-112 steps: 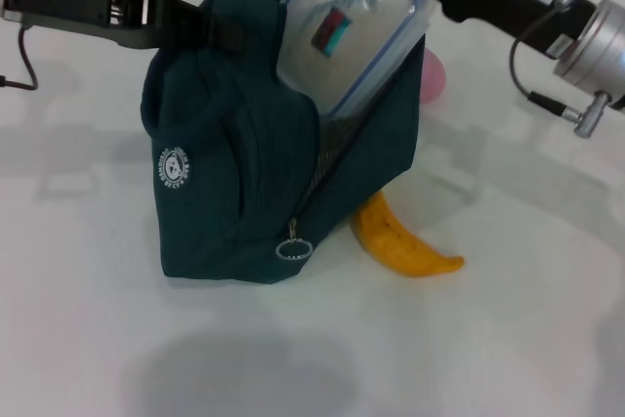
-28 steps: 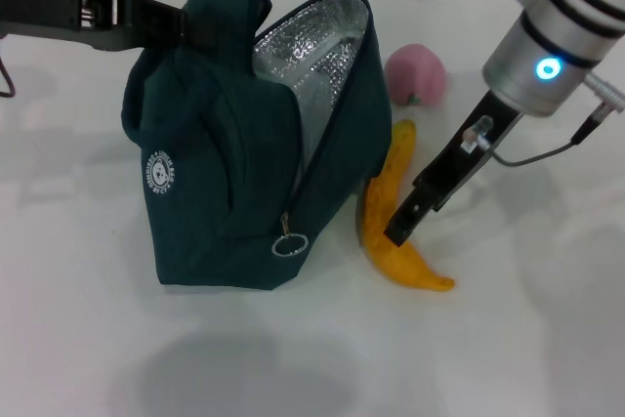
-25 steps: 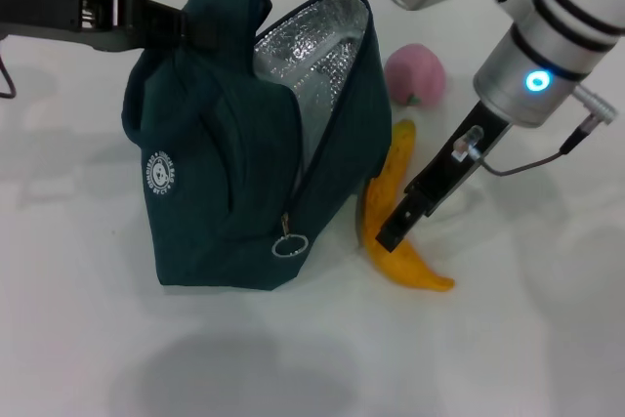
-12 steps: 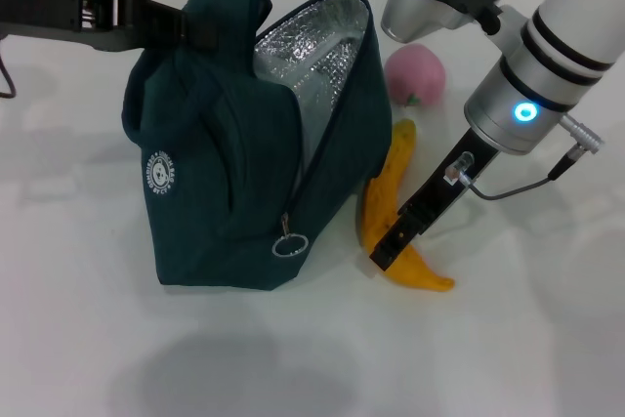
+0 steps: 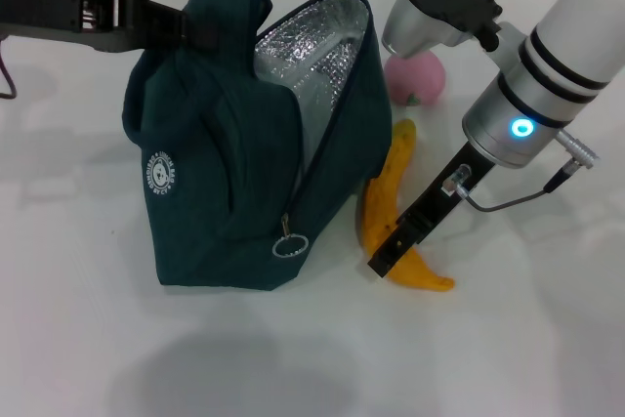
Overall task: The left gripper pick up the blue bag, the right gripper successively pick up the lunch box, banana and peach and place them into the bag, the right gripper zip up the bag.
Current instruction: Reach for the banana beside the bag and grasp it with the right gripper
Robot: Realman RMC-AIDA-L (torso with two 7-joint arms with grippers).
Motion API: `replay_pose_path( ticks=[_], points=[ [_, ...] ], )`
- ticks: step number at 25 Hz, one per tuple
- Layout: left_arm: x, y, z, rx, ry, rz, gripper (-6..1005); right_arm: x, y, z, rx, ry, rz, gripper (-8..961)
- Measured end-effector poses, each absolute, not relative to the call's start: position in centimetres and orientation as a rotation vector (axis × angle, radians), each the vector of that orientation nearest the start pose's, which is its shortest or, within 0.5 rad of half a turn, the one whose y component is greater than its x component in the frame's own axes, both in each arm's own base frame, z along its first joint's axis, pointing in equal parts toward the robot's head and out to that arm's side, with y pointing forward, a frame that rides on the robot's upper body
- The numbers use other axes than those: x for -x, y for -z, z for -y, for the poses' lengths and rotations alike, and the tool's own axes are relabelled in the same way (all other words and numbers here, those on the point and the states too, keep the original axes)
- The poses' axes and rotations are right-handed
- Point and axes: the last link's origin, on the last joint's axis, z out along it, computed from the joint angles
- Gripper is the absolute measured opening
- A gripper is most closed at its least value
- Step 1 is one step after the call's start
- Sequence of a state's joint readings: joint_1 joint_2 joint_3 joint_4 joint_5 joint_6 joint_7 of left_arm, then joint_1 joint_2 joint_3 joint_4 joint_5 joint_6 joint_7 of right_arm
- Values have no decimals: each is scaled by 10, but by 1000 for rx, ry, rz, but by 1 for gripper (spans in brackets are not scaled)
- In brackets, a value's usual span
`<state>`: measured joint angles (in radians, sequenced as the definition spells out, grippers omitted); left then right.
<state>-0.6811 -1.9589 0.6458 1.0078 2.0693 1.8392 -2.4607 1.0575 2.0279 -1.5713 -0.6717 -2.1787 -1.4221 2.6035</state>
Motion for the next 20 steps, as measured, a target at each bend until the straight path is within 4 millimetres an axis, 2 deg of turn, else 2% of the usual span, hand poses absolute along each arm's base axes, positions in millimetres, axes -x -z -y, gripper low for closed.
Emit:
replay_pose_path(
  ticks=[20],
  points=[
    [191,-101,-366,2631,641,1498,35,-123,88,-373,2870,579,-1072,769]
  ],
)
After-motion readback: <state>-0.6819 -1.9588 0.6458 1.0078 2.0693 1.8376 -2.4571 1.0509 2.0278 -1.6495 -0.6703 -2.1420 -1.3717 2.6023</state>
